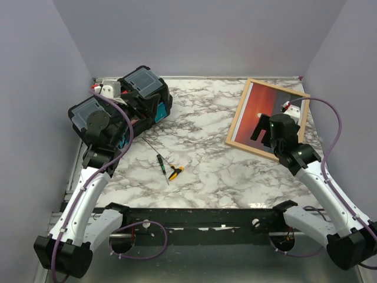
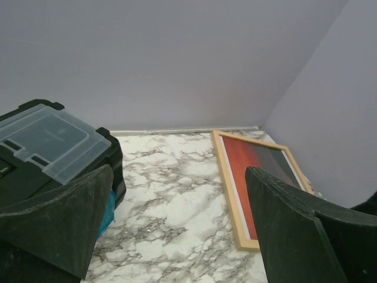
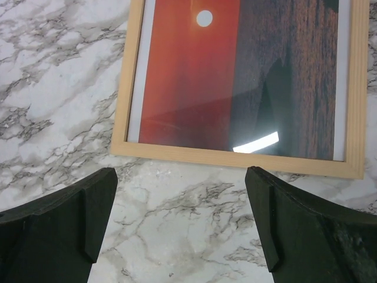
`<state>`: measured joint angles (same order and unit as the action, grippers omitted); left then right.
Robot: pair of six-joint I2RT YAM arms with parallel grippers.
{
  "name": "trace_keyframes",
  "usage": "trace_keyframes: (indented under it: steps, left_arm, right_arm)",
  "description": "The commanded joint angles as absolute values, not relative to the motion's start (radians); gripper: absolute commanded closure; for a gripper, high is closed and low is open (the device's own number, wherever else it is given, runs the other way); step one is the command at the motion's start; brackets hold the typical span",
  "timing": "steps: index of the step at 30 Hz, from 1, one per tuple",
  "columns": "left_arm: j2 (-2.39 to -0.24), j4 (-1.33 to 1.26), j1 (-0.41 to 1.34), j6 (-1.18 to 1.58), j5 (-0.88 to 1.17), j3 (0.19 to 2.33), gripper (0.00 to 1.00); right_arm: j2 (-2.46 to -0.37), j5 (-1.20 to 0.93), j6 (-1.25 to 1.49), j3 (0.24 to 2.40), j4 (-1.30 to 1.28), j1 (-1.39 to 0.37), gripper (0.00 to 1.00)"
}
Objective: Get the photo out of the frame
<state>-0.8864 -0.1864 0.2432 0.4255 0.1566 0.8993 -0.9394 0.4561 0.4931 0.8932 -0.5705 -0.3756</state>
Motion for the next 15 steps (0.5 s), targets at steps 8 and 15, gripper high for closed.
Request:
trace_keyframes:
  steps: [8,15]
  left_arm:
    - [-0.991,-0.191,0.335,0.457,0.35,0.97,0.03]
    - [-1.056,-0.184,0.375,0.503,0.427,0.991,0.04]
  right_arm:
    - [-1.086,0.364,0.475,0.852,-0.379,-0.372,0.0]
    - [-1.38,0.262,0.358,0.921,-0.369,-0.372,0.0]
